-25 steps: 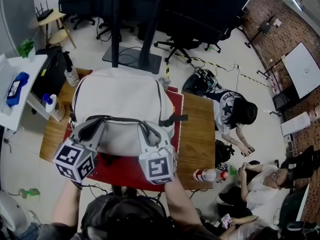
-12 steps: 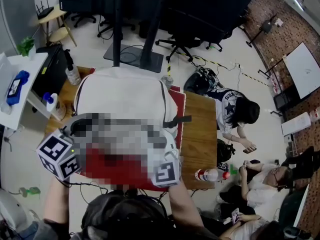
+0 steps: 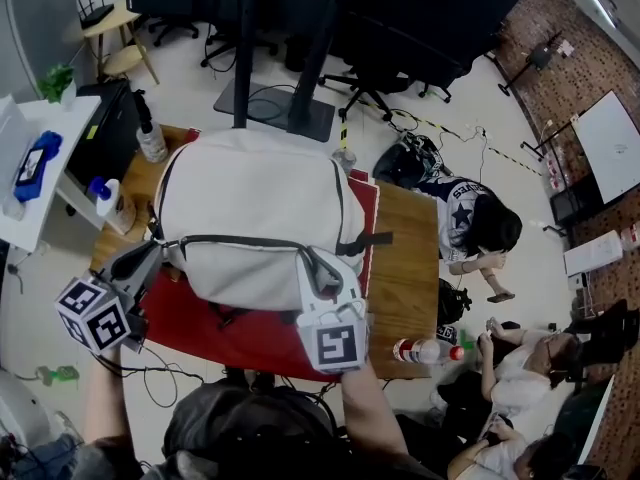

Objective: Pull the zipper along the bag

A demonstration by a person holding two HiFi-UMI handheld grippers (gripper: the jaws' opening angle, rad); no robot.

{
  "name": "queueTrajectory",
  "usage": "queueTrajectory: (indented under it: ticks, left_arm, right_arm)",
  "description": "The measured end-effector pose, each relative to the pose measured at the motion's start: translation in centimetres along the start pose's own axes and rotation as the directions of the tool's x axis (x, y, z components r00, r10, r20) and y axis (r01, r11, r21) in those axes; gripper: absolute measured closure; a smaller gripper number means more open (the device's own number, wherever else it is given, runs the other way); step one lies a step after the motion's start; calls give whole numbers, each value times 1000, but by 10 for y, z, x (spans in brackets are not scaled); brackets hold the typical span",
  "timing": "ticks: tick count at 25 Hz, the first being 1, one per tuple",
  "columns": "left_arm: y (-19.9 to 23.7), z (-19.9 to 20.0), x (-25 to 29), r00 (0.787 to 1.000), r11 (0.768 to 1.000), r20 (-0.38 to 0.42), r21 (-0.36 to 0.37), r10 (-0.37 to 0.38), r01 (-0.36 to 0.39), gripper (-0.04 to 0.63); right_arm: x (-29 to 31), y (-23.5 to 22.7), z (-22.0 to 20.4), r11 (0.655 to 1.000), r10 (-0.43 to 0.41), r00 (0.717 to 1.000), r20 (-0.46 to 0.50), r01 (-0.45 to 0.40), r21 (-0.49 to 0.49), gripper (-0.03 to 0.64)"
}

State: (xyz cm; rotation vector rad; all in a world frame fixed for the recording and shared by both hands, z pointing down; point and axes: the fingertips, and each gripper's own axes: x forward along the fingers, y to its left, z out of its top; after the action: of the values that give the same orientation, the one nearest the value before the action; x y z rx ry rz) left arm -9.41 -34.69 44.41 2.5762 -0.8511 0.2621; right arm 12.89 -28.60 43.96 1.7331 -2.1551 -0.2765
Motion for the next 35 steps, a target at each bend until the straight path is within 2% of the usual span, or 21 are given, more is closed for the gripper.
queueTrajectory:
  ticks: [7, 10, 14, 16, 21, 24, 28, 29, 30, 31, 35]
  left_arm:
    - [18, -42, -6, 999, 999, -8, -34, 37, -37, 548]
    - [14, -73, -5, 999, 993, -14, -110, 30, -32, 546]
    - [3, -112, 6, 1000, 975, -12, -224, 4, -7, 541]
    - [1, -118, 13, 1000, 970, 9, -244, 13, -11, 541]
    - [-1, -118, 18, 997, 978, 32, -200, 65, -57, 541]
    - [-2, -113, 14, 993, 982, 41, -160, 107, -99, 538]
    - [1, -108, 4, 975, 976, 40, -38, 218, -216, 520]
    - [2, -107, 1, 968, 969, 47, -7, 247, -247, 479]
    - [2, -104, -2, 963, 964, 54, 16, 265, -266, 406]
    - [2, -102, -4, 960, 961, 61, 30, 272, -274, 373]
    - [-6, -80, -15, 956, 957, 110, 72, 272, -281, 305]
  right_arm:
    - [3, 3, -4, 1000, -5, 1000, -23, 6, 26, 545]
    - [3, 3, -6, 999, -7, 1000, -24, 8, 36, 545]
    - [5, 4, -9, 999, -10, 999, -31, 11, 42, 546]
    - [6, 4, -10, 999, -12, 999, -34, 13, 38, 546]
    - [5, 4, -10, 998, -28, 999, -19, 29, 53, 546]
    - [2, 4, -3, 996, -63, 997, 33, 60, 65, 548]
    - [-2, 9, 0, 990, -96, 994, 45, 91, 106, 526]
    - [-3, 12, 0, 990, -89, 995, 42, 84, 114, 501]
    - [-4, 15, -1, 990, -82, 996, 41, 76, 120, 461]
    - [-5, 18, 0, 989, -78, 996, 42, 72, 126, 439]
    - [-15, 21, 4, 985, -89, 995, 54, 80, 154, 374]
